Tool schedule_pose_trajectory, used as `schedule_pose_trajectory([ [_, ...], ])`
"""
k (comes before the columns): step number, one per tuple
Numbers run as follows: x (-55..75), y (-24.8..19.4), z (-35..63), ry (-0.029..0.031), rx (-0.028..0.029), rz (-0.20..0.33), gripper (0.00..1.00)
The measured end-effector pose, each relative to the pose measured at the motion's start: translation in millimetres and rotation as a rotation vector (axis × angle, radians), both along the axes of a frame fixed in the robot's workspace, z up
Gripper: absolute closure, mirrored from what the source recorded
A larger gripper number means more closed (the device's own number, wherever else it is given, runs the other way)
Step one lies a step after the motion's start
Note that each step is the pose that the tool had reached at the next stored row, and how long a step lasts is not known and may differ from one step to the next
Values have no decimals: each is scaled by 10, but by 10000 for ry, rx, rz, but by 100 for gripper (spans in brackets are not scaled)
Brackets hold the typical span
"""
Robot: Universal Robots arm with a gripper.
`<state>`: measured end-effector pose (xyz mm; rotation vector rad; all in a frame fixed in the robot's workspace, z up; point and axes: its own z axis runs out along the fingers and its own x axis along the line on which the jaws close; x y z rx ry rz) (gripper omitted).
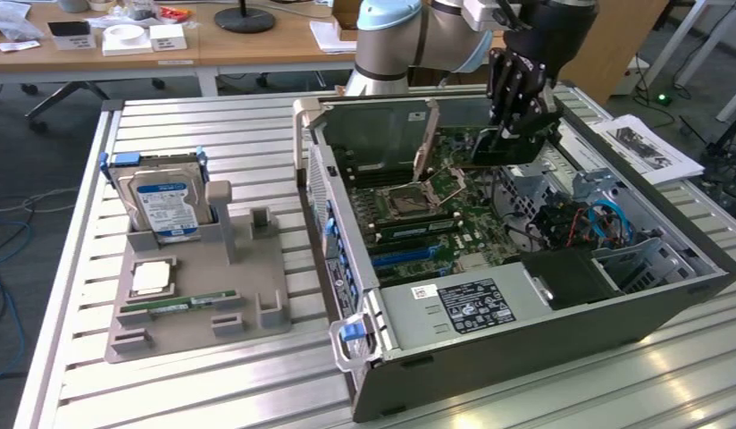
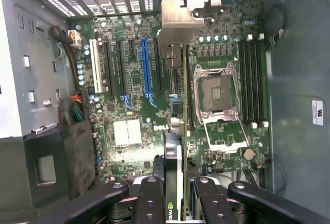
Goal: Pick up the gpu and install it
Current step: 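Insert the gpu into the slot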
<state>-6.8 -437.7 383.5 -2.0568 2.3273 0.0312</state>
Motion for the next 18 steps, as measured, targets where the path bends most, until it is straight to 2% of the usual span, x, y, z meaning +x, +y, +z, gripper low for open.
schedule_pose_trajectory([
  [18,-32,0,-182,0,0,1,73],
])
